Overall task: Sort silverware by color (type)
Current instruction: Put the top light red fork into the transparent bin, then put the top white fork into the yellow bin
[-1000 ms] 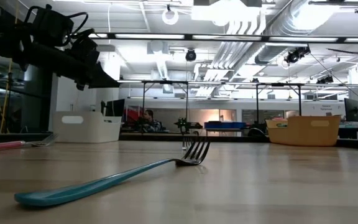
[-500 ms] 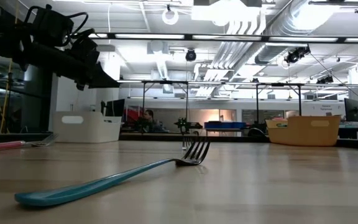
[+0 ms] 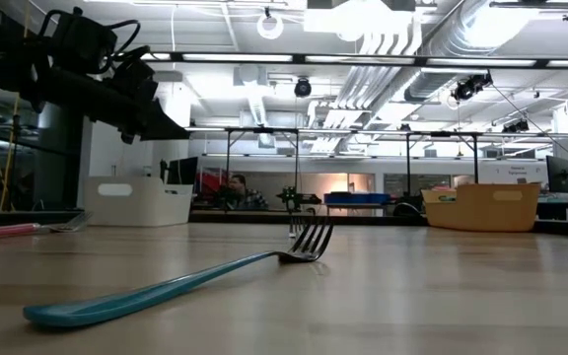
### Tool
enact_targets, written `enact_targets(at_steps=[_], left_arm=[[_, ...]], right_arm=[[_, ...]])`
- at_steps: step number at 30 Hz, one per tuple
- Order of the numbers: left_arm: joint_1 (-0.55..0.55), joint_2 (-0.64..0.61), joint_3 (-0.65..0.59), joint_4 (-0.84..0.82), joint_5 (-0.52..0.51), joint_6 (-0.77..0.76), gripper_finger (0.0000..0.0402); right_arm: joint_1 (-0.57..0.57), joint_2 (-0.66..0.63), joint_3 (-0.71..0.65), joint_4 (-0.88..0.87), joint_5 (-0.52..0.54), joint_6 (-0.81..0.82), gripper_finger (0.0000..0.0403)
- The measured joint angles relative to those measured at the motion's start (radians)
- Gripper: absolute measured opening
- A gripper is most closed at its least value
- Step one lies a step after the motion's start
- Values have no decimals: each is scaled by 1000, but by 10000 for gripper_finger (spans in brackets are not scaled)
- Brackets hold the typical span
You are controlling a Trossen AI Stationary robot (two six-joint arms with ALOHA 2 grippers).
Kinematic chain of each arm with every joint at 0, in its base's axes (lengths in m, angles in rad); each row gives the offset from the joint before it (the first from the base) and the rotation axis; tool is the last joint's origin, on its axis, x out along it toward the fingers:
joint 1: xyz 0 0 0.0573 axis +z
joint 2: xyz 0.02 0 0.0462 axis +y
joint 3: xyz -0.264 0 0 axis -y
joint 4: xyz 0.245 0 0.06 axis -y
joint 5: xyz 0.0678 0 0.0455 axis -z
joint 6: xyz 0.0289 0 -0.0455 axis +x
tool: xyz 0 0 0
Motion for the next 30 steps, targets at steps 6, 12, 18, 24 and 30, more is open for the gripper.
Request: enact_targets(at_steps=[6,12,18,24,30], left_arm=[[0,0,0,-2,0,-8,1],[0,0,0,-2,0,-8,1],[0,0,0,-2,0,-8,1],[0,0,0,-2,0,-9,1],[0,0,0,-17,0,-16,1]], right_arm=[[-1,0,-66,42,-62,-27,46],[-16,-1,-38,-81,-93,-104,112],[-81,-3,110,-289,-88,-291,170],[-229,-4,283,-385,169,-599,125],[-452,-5,317,-183,333,-978,28]])
